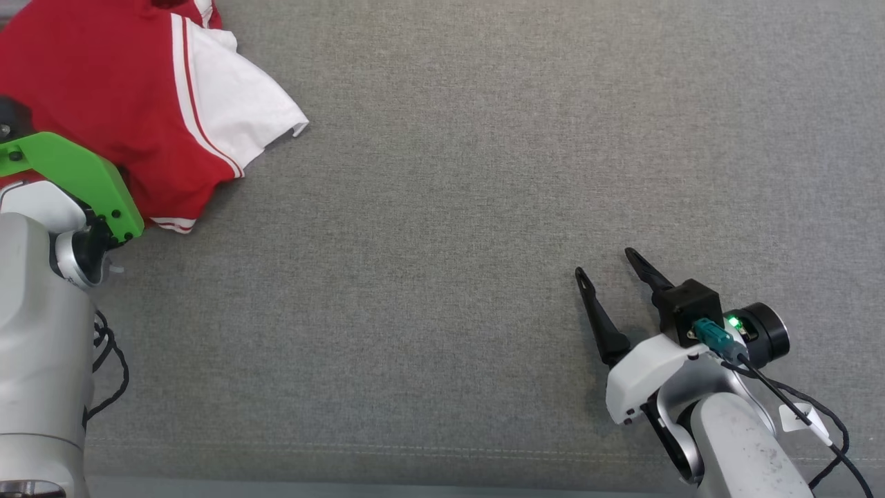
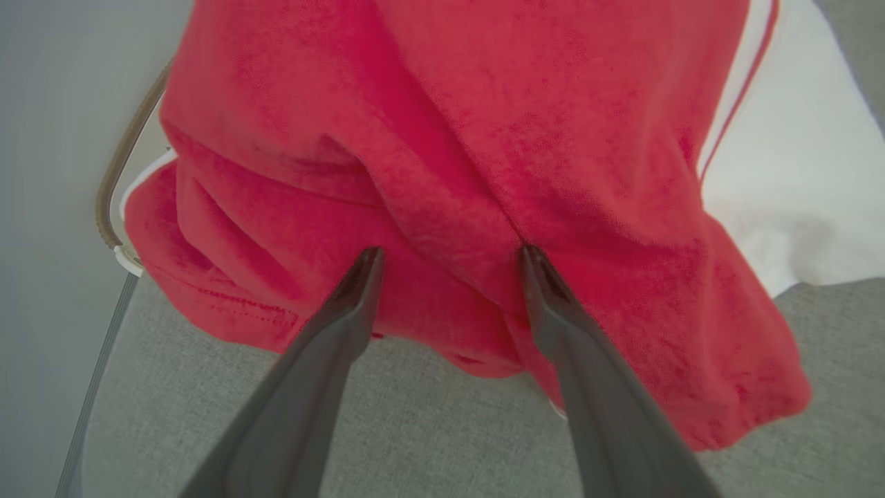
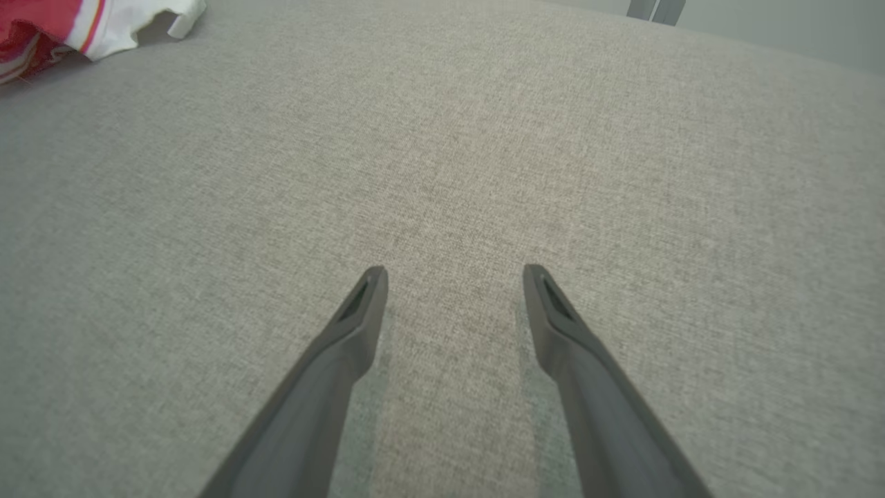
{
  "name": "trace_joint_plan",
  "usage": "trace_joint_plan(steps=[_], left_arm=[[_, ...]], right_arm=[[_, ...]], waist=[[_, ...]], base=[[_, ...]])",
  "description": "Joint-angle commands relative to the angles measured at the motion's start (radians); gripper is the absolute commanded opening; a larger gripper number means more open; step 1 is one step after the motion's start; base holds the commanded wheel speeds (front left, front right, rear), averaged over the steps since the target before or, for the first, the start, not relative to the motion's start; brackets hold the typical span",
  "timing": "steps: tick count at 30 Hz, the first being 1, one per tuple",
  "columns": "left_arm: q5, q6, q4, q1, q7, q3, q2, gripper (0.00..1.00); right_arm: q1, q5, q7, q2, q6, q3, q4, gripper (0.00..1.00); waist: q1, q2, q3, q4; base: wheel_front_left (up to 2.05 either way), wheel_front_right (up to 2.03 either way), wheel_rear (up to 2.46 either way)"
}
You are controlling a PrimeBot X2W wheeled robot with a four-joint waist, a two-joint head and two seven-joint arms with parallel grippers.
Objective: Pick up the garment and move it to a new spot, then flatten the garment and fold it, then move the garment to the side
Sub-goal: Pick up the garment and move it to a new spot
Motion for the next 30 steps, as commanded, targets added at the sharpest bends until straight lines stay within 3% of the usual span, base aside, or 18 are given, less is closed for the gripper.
trace_joint_plan(steps=[1, 4, 5, 6, 8, 15, 23, 30], left_arm=[[0.004, 0.005, 0.006, -0.012, 0.003, -0.001, 0.014, 1.0], [-0.002, 0.018, 0.018, -0.014, -0.015, 0.004, 0.009, 1.0], [0.002, 0.022, 0.021, -0.012, -0.016, -0.001, 0.008, 0.71], [0.005, 0.025, 0.02, -0.012, -0.024, -0.003, 0.008, 0.36], [0.013, 0.023, 0.02, -0.011, -0.039, -0.012, 0.01, 0.0], [0.02, 0.028, 0.006, 0.0, -0.13, -0.019, -0.002, 0.0], [0.048, -0.002, -0.051, -0.041, -0.208, -0.06, -0.011, 0.0], [0.092, -0.04, -0.158, -0.105, -0.247, -0.134, -0.045, 0.0]], right_arm=[[0.01, -0.009, 0.003, -0.003, 0.0, -0.003, -0.008, 1.0], [0.015, -0.01, 0.004, -0.003, 0.0, -0.005, -0.014, 1.0], [0.016, -0.008, 0.005, -0.003, 0.0, -0.003, -0.015, 1.0], [0.018, -0.006, 0.005, -0.003, 0.0, -0.002, -0.014, 1.0], [0.021, -0.001, 0.005, -0.003, 0.0, 0.003, -0.01, 1.0], [0.033, 0.02, -0.002, -0.003, 0.0, 0.026, 0.028, 1.0], [0.064, 0.065, -0.027, -0.003, 0.0, 0.024, 0.077, 1.0], [0.093, 0.095, -0.047, -0.003, 0.0, 0.01, 0.109, 1.0]], waist=[[-0.0001, 0.0, 0.02, -0.019], [-0.0001, 0.0, 0.021, -0.018], [-0.0001, 0.0, 0.019, -0.017], [-0.0001, 0.0, 0.017, -0.016], [-0.0001, 0.0, 0.008, -0.013], [-0.0001, 0.0, -0.062, -0.007], [-0.0001, 0.0, -0.187, -0.019], [-0.0001, 0.0, -0.261, -0.07]], base=[[0.0, 0.0, 0.0], [0.0, 0.0, 0.0], [0.0, 0.0, 0.0], [0.0, 0.0, 0.0], [0.0, 0.0, 0.0], [0.0, 0.0, 0.0], [0.0, 0.0, 0.0], [0.0, 0.0, 0.0]])
